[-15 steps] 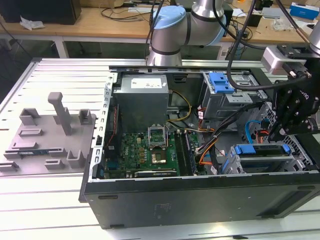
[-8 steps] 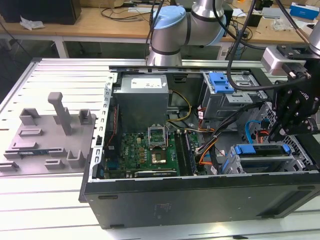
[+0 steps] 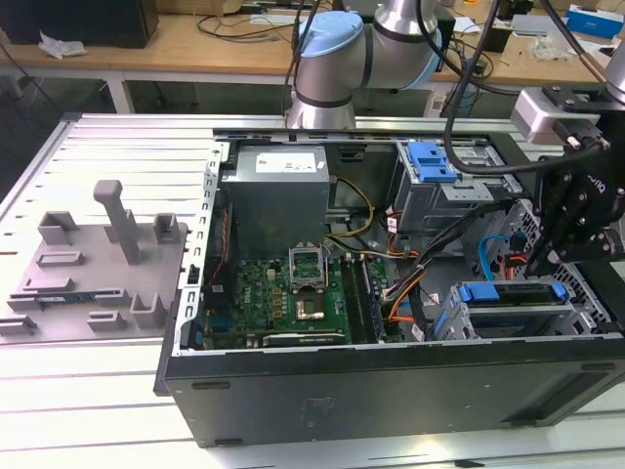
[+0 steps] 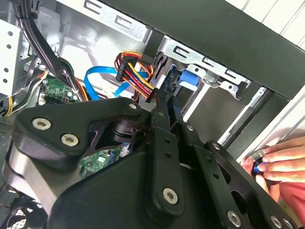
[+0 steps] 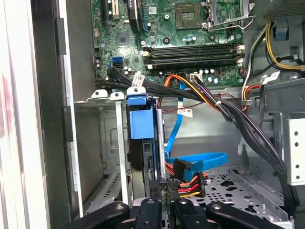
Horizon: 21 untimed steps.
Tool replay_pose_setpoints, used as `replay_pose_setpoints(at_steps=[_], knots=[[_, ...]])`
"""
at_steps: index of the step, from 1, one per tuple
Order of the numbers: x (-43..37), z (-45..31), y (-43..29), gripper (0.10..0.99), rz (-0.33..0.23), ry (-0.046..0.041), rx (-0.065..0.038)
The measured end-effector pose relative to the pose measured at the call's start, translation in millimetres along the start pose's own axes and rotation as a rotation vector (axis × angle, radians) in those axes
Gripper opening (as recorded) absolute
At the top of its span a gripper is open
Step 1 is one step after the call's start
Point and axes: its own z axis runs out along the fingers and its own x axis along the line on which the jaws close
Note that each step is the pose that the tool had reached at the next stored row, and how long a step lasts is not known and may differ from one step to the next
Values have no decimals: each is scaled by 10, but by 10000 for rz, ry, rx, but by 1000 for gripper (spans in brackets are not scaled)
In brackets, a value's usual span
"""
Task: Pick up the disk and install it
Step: 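Insert the first disk wire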
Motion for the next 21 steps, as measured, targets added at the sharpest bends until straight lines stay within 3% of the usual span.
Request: replay_pose_setpoints(at_steps=[10,21], knots=[[6,0,0,169,393,6,-13],[7,6,-1,169,28,8,0]])
